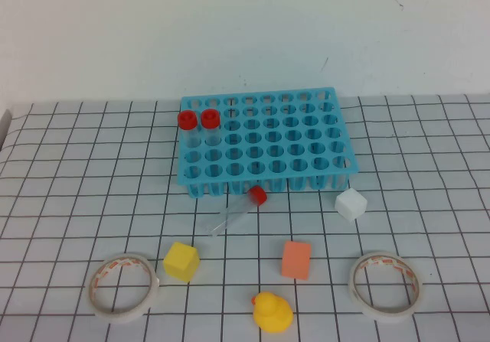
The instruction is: Place the test tubes
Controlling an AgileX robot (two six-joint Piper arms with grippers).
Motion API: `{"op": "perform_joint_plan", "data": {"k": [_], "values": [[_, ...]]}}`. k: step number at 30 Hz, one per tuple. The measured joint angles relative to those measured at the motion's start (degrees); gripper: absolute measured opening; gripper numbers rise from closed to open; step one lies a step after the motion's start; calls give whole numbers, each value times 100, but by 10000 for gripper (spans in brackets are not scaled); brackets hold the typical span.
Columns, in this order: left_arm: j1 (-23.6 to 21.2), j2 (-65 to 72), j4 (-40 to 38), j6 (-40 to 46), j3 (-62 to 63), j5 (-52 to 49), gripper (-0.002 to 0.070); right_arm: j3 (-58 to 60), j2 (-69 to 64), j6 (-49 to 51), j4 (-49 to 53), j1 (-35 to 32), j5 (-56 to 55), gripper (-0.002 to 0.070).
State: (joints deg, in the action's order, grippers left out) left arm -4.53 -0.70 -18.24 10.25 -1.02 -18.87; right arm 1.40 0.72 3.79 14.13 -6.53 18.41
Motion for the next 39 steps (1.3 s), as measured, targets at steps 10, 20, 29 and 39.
{"op": "perform_joint_plan", "data": {"k": [10,20,29,39], "values": [[0,0,0,0,0,0,-1,0,0,0,0,0,0,-1],[0,-9,36,92,0,8,-1,0,0,0,0,0,0,-1],[0,-9,105,117,0,22,-1,0,0,0,83,0,9,-1],[0,-9,-3417,-775,-11,164,-1,0,0,-3,192,0,-13,-1]]}}
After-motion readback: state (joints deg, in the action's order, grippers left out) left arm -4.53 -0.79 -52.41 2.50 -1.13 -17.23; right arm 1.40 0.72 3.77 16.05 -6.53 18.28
